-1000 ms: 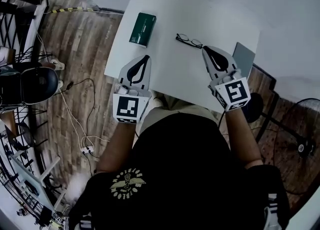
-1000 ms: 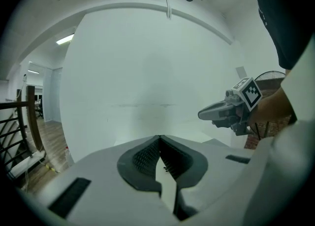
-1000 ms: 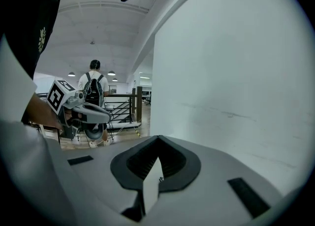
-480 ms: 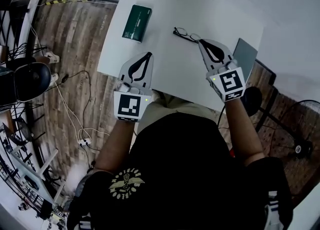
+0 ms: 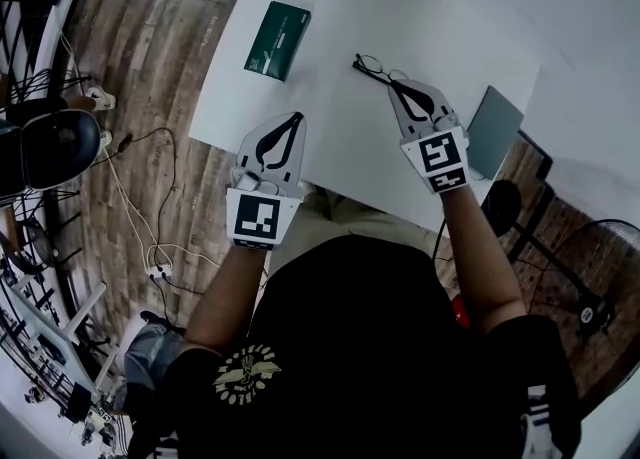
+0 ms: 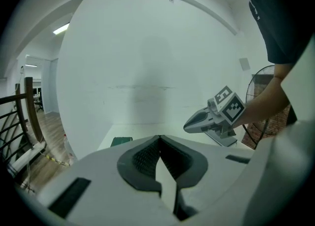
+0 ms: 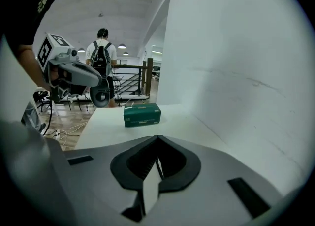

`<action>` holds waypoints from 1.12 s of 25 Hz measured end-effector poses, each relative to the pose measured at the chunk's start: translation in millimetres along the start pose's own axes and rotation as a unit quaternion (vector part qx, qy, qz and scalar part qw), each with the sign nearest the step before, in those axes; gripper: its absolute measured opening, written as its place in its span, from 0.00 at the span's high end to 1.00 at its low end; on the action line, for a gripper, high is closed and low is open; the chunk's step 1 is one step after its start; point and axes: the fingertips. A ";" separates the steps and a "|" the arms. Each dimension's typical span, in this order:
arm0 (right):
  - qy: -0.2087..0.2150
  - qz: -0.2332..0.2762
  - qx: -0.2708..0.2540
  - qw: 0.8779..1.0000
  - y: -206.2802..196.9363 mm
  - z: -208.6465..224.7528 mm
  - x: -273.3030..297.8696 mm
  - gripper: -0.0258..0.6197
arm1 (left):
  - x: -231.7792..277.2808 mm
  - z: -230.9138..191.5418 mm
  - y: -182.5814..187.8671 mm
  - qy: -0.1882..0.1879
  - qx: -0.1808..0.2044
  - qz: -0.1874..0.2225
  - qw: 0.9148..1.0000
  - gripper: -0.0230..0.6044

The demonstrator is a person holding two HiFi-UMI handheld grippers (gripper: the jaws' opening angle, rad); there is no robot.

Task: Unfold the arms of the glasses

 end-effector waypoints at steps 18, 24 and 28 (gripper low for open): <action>0.007 -0.143 -0.064 0.988 -75.2 0.7 65.1 0.83 | 12.8 1.2 -36.1 0.002 -0.025 -0.021 0.999 0.95; 0.007 -0.174 -0.093 0.980 -88.3 0.4 75.3 0.80 | 9.7 0.2 -41.5 0.008 -0.030 -0.024 0.999 0.95; 0.003 -0.186 -0.105 0.977 -93.6 2.1 81.0 0.80 | 8.7 1.3 -46.4 0.008 -0.033 -0.027 0.999 0.95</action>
Point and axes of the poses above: the fingertips, and each gripper's own axes: x forward along the fingers, z to its right, y out of its top, and after that the axes turned 8 degrees about -y, right-handed
